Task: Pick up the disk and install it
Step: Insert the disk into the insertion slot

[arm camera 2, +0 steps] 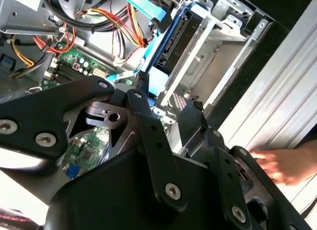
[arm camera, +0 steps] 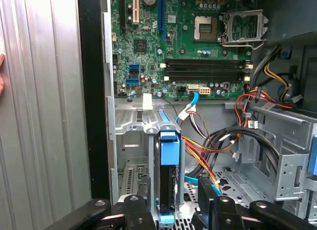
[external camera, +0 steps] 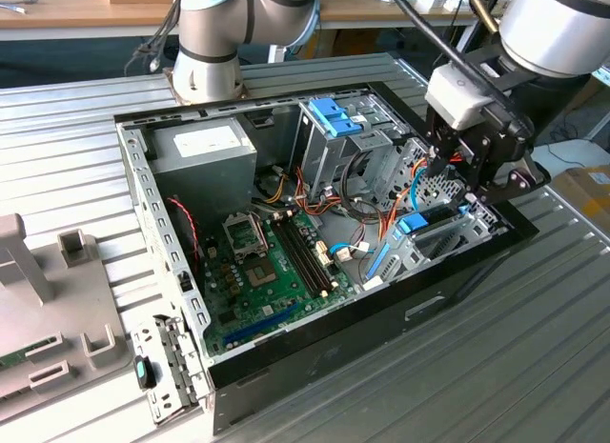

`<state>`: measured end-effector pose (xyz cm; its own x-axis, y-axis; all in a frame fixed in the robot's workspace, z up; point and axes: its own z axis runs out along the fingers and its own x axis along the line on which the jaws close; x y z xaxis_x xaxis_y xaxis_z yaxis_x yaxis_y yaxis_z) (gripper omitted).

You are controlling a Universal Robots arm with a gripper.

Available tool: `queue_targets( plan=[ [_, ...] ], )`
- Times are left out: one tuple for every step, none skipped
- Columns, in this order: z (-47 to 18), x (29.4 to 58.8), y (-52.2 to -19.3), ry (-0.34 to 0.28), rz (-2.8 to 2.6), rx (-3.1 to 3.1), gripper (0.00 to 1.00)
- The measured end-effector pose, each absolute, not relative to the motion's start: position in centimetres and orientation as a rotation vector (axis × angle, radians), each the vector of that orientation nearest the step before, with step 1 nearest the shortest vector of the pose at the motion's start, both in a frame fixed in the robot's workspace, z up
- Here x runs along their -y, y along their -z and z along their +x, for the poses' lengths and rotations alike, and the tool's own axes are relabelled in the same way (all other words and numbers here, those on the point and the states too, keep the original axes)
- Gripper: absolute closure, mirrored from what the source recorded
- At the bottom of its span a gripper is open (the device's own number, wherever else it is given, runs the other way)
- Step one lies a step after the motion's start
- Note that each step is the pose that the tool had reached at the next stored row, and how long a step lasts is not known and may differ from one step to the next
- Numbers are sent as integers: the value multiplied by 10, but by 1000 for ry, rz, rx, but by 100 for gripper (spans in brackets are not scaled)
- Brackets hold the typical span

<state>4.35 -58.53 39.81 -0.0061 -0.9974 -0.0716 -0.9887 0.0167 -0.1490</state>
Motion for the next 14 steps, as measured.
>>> queue_targets(
  plan=[
    [49, 585, -398, 58, -2110, -2136, 50],
    [52, 585, -398, 44, -2116, -2143, 50],
    [56, 585, -398, 29, -2123, -2151, 50],
    [60, 585, -398, 13, -2130, -2160, 50],
    [61, 585, -398, 8, -2132, -2162, 50],
    [61, 585, -398, 8, -2132, -2162, 50],
    [62, 585, -398, 8, -2132, -2162, 50],
    [65, 585, -398, 8, -2131, -2164, 50],
    [67, 585, -397, 9, -2120, -2174, 50],
    [69, 584, -397, 9, -2109, -2185, 50],
    [71, 584, -396, 11, -2087, -2207, 50],
    [72, 583, -395, 11, -2077, -2216, 50],
    [73, 583, -394, 11, -2070, -2223, 50],
    [73, 583, -394, 11, -2069, -2225, 50]
  ],
)
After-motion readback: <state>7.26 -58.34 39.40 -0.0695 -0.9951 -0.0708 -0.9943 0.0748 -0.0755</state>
